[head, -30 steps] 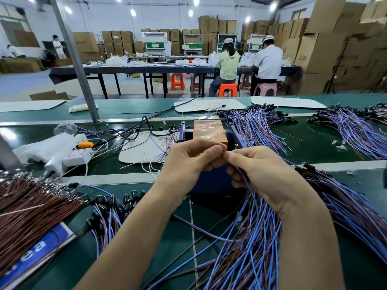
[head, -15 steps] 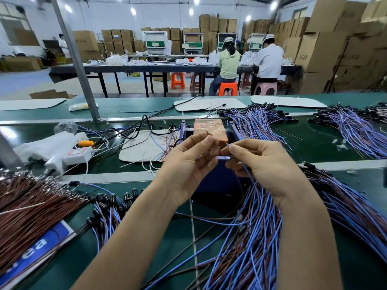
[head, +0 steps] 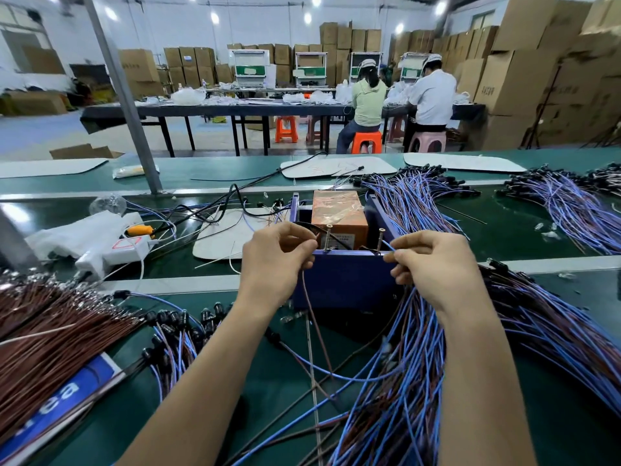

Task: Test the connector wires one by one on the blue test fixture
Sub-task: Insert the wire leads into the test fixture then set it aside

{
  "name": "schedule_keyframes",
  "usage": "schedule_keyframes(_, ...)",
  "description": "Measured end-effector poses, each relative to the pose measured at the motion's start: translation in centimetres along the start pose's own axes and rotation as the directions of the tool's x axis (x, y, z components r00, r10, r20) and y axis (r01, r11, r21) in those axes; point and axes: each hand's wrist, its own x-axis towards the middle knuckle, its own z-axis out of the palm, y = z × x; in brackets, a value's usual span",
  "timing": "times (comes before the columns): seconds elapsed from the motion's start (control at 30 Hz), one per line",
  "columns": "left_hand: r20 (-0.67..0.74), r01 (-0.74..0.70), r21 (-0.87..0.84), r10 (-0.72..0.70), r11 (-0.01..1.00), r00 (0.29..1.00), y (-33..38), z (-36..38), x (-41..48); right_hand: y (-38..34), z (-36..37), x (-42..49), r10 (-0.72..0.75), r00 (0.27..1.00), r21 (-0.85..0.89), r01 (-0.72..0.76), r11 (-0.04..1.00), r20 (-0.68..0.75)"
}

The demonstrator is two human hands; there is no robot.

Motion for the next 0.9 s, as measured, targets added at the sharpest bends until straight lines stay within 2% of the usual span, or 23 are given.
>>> schedule_keyframes(0.37,0.092,0.054,-0.116,-0.044,0.992,0.995,0.12,0.29,-0.14,0.42,0.09,-0.07,-0.019,0.999,0.075,0.022,0.997,-0.047)
schedule_keyframes(0.73,0.114,0.06,-0.12,-0.047,0.991,0.992,0.43,-0.03,-0.27,0.52,-0.31,-0.04,-0.021,0.999,0.088,0.023,0.996,-0.032)
schedule_keyframes(0.9,0.124,0.068,-0.133,-0.052,0.989,0.991,0.35,-0.09,-0.23,0.5,-0.53,-0.02,-0.027,0.999,0.164,0.03,0.986,-0.019)
